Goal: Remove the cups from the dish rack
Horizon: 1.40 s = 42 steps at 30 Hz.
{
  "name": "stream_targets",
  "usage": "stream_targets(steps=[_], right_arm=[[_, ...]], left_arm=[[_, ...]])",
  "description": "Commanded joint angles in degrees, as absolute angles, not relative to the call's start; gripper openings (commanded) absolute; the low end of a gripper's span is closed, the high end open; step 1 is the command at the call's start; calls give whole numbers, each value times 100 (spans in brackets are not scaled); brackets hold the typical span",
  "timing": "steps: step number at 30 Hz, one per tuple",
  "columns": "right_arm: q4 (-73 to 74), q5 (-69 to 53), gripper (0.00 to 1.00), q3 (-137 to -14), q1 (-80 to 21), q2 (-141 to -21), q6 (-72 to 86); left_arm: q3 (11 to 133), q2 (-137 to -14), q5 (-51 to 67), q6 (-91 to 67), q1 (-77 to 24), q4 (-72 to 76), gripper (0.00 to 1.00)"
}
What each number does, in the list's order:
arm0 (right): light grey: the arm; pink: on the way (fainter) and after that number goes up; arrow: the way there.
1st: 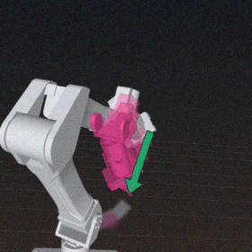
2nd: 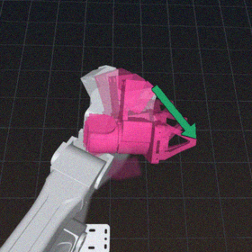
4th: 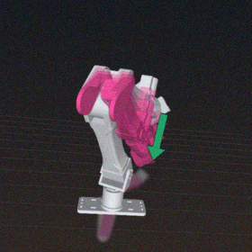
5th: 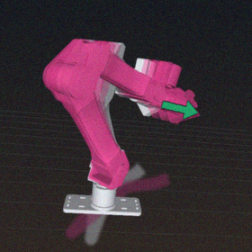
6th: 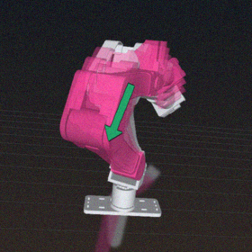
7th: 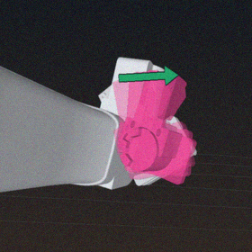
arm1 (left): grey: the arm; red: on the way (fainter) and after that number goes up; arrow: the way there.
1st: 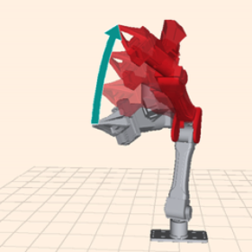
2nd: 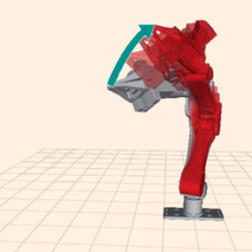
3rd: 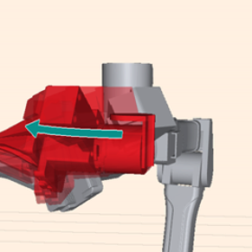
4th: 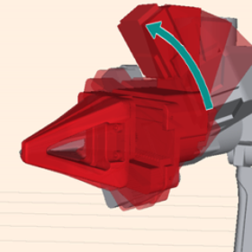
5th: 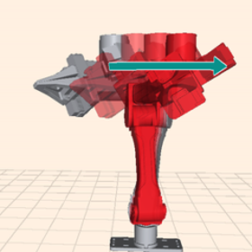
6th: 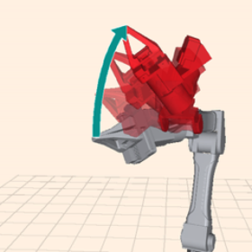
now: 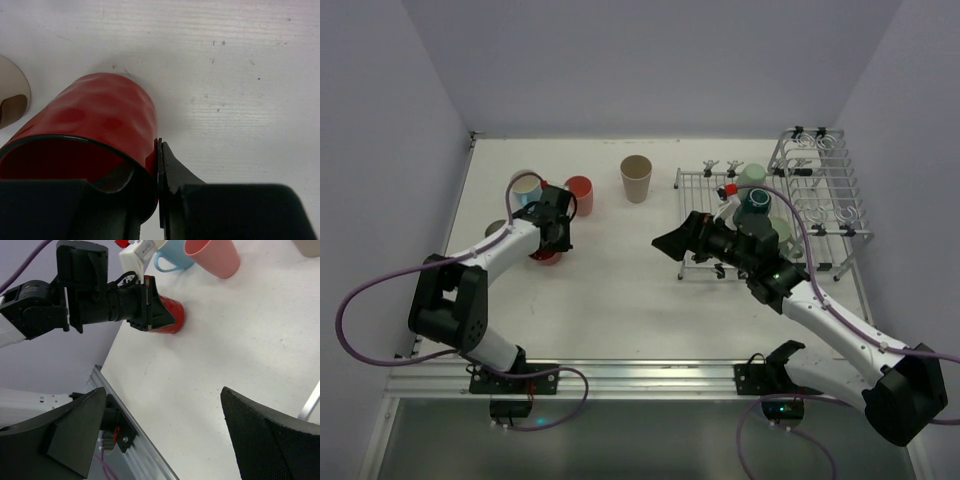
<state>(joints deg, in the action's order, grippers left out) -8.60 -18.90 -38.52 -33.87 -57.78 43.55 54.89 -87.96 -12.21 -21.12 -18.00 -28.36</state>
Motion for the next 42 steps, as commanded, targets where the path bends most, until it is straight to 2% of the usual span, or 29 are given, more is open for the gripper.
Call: stream_targets(steps=[1, 7, 10, 16, 19, 24, 26, 29, 36, 42], right_arm=[[-292, -1389, 99, -4236, -3419, -5643, 3921], [191, -1029, 99, -4412, -3419, -5467, 3569], [525, -923, 99, -4570, -3428, -5432, 3332], [1414, 104, 99, -4948, -3428, -5343, 2734], [1870, 772, 97, -5246, -3419, -5510, 2435], [2530, 2221, 94, -5940, -3419, -6090, 1996], [2724, 3168, 93, -6247, -3410, -6475, 1855], [2768, 3883, 95, -6669, -3401, -7072, 1627], [2953, 4517, 99, -7435, -2980, -8191, 1407], [2840, 4869, 99, -7550, -2532, -8657, 1310]], left_arm=[[5853, -8894, -1327, -1802, -1731, -2742, 19], [5889, -8763, -1484, -1775, -1732, -2839, 39], [6011, -8605, -1529, -1732, -1731, -2979, 53], [6293, -7876, -1206, -1670, -1740, -3032, 80], [6451, -7428, -697, -1644, -1740, -2945, 86], [6171, -6321, 481, -1757, -1758, -2304, 88], [5812, -5769, 1227, -1819, -1767, -1910, 89], [5425, -5127, 1660, -1837, -1767, -1679, 93], [4510, -3868, 2434, -1802, -1775, -1380, 94], [4070, -3147, 2250, -1732, -2108, -1222, 95]])
